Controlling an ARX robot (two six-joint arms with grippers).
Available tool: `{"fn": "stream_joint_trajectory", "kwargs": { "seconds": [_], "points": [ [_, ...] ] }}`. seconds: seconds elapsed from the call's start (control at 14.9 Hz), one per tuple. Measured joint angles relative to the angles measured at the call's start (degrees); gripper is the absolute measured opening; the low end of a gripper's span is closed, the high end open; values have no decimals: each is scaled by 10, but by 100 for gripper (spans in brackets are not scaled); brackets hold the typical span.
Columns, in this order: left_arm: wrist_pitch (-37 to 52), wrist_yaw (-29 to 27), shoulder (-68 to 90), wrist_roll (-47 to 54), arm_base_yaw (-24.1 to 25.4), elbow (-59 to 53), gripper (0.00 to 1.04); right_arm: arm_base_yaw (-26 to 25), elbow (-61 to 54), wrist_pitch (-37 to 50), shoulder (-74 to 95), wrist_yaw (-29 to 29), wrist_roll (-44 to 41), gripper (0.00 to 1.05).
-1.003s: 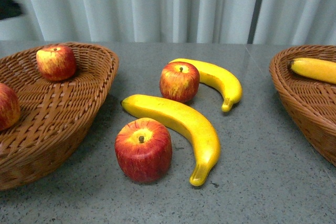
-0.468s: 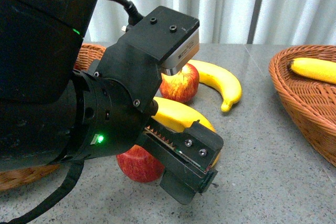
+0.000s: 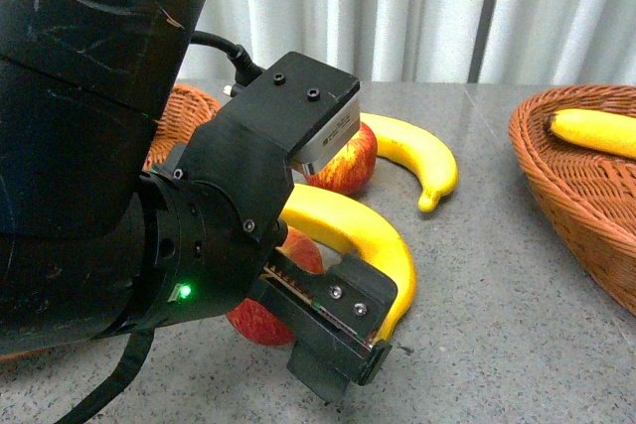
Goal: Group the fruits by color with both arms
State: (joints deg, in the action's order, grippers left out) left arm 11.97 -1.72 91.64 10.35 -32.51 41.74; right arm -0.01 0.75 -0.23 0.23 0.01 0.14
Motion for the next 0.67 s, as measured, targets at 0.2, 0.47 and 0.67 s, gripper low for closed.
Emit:
{"fn": "stream_joint_trajectory", "kwargs": {
  "seconds": [0.2,0.47,0.67],
  "points": [
    [-11,7,-15,-10,0,-1,61,0,0,0,0,0,0,98],
    [11,-43,-107,-37,52,8,60,0,0,0,0,0,0,98],
    [5,-99,-111,-137,143,7,59,0,0,0,0,0,0,98]
  ]
}}
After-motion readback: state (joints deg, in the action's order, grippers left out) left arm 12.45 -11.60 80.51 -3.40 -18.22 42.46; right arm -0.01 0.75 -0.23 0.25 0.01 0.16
